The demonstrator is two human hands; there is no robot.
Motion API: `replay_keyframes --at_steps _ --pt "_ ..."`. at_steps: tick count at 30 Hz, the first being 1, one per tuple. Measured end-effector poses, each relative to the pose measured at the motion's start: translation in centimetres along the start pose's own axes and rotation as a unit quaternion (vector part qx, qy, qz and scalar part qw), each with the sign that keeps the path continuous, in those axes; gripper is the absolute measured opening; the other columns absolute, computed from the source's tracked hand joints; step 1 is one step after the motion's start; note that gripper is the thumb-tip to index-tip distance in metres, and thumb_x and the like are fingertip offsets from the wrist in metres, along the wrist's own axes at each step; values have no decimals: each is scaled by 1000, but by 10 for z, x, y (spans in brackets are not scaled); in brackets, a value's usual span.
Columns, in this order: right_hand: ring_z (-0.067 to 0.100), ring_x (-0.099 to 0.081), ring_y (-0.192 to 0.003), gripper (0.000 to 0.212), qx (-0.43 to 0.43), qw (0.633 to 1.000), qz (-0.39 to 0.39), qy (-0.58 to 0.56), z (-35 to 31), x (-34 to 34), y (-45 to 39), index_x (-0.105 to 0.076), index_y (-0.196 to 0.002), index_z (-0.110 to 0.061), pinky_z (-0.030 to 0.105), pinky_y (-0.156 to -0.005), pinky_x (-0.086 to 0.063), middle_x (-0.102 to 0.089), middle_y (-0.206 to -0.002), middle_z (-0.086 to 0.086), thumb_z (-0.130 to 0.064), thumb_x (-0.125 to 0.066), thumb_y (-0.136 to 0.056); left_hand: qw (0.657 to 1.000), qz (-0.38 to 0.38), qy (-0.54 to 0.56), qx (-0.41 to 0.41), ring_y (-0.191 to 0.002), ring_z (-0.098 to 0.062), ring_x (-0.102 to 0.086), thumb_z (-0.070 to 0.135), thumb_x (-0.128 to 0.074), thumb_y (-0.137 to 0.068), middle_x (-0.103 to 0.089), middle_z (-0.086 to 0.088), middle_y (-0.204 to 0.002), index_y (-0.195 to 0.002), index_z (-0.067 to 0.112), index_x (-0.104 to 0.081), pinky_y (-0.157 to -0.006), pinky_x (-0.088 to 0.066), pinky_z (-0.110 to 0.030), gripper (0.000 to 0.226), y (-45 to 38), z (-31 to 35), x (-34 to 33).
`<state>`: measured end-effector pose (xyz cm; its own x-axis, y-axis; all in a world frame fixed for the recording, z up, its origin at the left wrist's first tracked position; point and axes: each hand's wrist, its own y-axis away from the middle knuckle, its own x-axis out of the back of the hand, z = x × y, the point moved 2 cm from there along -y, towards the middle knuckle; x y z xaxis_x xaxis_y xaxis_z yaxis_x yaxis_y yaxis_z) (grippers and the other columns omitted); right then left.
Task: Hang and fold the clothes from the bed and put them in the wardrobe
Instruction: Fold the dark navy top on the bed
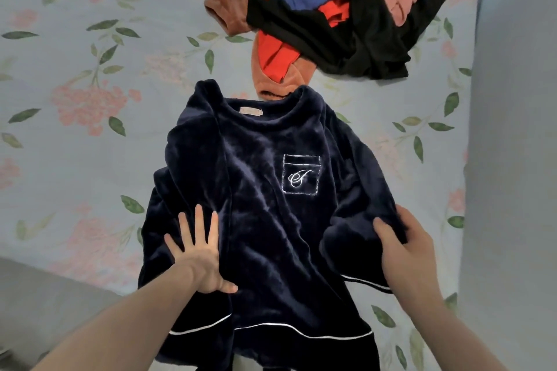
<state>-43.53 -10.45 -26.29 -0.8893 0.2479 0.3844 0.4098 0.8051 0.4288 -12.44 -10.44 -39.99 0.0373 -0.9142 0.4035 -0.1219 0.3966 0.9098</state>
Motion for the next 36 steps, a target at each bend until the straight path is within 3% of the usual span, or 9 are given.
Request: replay_keyframes --at_steps 3,7,10,18,20,23,26,31,36 --pt "-1 -68 -100 38 34 985 -163 37 -10 -39 28 -61 -123 -45 18 -85 -52 -72 -108 -21 -15 -60 -99 1000 -2 2 2 -132 -50 48 80 -77 -59 70 -16 -126 -132 17 55 -115 10 -73 163 -1 -1 0" --pt "-1 -60 -115 72 60 932 -256 248 41 -89 34 -24 -149 -59 17 -97 -44 -56 -130 -26 -30 -61 -95 1000 0 3 -1 -130 -50 50 80 -77 -59 70 -17 -125 -132 17 54 -113 12 -73 163 -4 -1 -2" --pt "14 -64 -85 88 41 861 -326 389 78 -118 37 4 -158 -48 27 -81 -54 -37 -127 -8 -33 -57 -96 1000 3 6 -1 -130 -50 50 80 -77 -58 70 -17 -126 -133 17 54 -112 14 -73 163 -7 -1 -3" --pt "18 -62 -91 93 81 808 -410 415 76 -149 61 1 -161 -37 31 -88 -56 -31 -130 -7 -36 -61 -91 1000 6 10 -1 -126 -51 53 79 -77 -58 69 -19 -127 -132 15 54 -111 14 -75 164 -13 -2 -8" --pt "14 -63 -93 84 91 817 -403 403 68 -143 64 -13 -159 -40 29 -89 -54 -32 -132 -14 -41 -60 -90 1000 5 11 -3 -126 -52 53 78 -77 -60 68 -19 -127 -133 15 54 -111 14 -76 163 -14 -2 -9" --pt "3 -59 -96 65 140 893 -261 338 43 -131 42 -38 -148 -43 20 -87 -52 -31 -131 -25 -39 -64 -89 1000 4 9 0 -125 -53 53 76 -77 -63 68 -21 -127 -132 13 54 -110 15 -76 161 -16 0 -7" --pt "6 -39 -134 77 161 936 -117 292 34 -126 1 -31 -154 -41 25 -107 -41 -26 -151 -18 -34 -71 -88 1000 3 7 8 -123 -54 53 74 -79 -62 68 -22 -127 -131 13 54 -109 15 -77 162 -17 2 -8" --pt "36 11 -155 101 147 857 -179 460 64 -173 -24 9 -162 -25 54 -126 -9 15 -170 7 -54 -59 -93 1000 1 4 5 -122 -54 54 73 -79 -63 68 -22 -125 -131 13 54 -107 16 -79 161 -21 1 -8" --pt "41 39 -144 106 168 801 -228 528 108 -205 -11 37 -150 -15 60 -117 21 45 -155 19 -56 -47 -98 1000 1 -7 7 -119 -55 55 75 -78 -63 68 -24 -125 -131 11 54 -104 17 -79 161 -25 2 -10"
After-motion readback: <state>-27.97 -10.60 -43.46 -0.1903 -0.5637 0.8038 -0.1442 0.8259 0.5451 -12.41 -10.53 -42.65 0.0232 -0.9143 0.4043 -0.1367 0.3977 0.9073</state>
